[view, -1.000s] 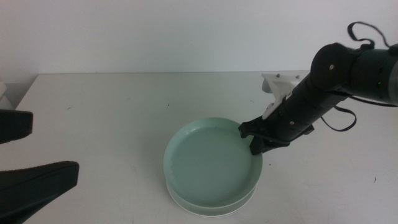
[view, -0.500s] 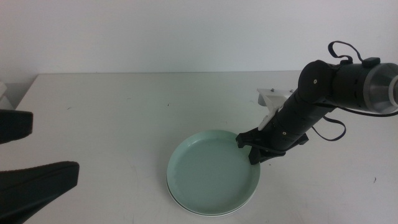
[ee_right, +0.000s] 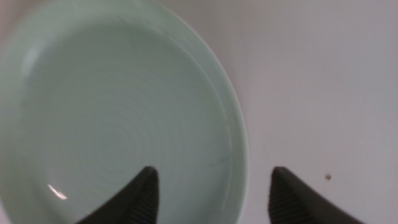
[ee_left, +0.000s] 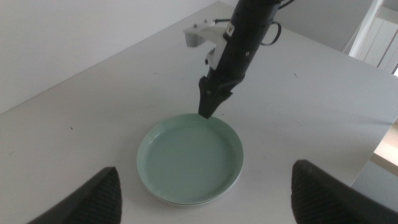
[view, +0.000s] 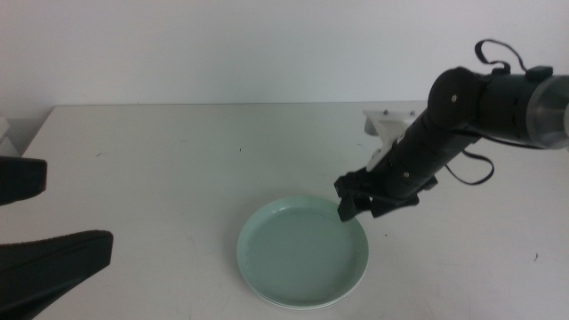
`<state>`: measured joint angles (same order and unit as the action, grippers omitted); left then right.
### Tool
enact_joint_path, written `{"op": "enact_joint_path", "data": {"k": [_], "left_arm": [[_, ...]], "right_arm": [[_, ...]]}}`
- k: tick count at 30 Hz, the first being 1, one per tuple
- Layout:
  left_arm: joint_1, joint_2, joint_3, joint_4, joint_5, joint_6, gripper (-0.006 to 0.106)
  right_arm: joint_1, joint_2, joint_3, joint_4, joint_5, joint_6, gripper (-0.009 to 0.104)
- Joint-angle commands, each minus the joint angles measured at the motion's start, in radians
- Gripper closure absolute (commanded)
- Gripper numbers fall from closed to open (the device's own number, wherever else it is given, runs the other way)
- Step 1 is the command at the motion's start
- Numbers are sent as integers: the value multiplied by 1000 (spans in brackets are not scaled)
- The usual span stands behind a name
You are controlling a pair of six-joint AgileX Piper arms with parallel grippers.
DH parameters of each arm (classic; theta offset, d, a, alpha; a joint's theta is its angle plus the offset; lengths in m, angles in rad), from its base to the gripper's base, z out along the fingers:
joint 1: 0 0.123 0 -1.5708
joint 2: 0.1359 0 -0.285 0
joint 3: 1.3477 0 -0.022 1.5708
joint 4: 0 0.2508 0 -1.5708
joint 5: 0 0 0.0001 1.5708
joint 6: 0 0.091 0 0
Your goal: Stack the three bowls on top of each other.
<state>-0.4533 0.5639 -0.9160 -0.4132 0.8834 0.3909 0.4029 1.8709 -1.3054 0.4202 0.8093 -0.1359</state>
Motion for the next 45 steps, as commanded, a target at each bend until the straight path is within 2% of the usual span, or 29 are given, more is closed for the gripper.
{"op": "enact_joint_path", "data": {"k": [1, 11, 16, 17, 19, 22, 24, 29, 31, 34, 36, 39, 45], "left_arm": [[-6, 6, -23, -24, -67, -4, -2], [-6, 6, -23, -8, -72, 3, -2], [-6, 8, -23, 9, -122, 8, -2], [-4, 18, -22, 26, -157, -10, -2], [-5, 44, -25, 72, -228, -161, -2], [-5, 108, -25, 243, -320, -360, -2], [-5, 156, -25, 400, -354, -452, -2], [-5, 259, -28, 732, -341, -731, -2], [-5, 295, -28, 830, -342, -820, -2], [-5, 327, -28, 925, -341, -897, -2], [2, 339, -31, 959, -341, -920, -2], [61, 351, -52, 952, -324, -920, -2], [225, 349, -69, 851, -323, -815, -2]], "right_arm": [[0, -77, -60, 14, -6, -12, 43], [-1, -115, -246, 10, 80, -9, 43], [-1, -143, -333, -34, 168, -9, 43], [-4, -150, -344, -43, 178, -9, 43], [-20, -173, -352, -34, 182, -14, 43], [-57, -221, -352, -14, 171, -19, 43], [-100, -250, -352, -16, 179, -24, 43], [-236, -317, -341, -15, 236, -64, 43], [-283, -349, -315, -15, 232, -82, 44], [-339, -416, -261, -15, 200, -92, 47], [-359, -459, -218, -17, 172, -107, 50], [-372, -524, -148, -44, 126, -111, 51], [-373, -647, -4, -62, 41, -114, 51]]}}
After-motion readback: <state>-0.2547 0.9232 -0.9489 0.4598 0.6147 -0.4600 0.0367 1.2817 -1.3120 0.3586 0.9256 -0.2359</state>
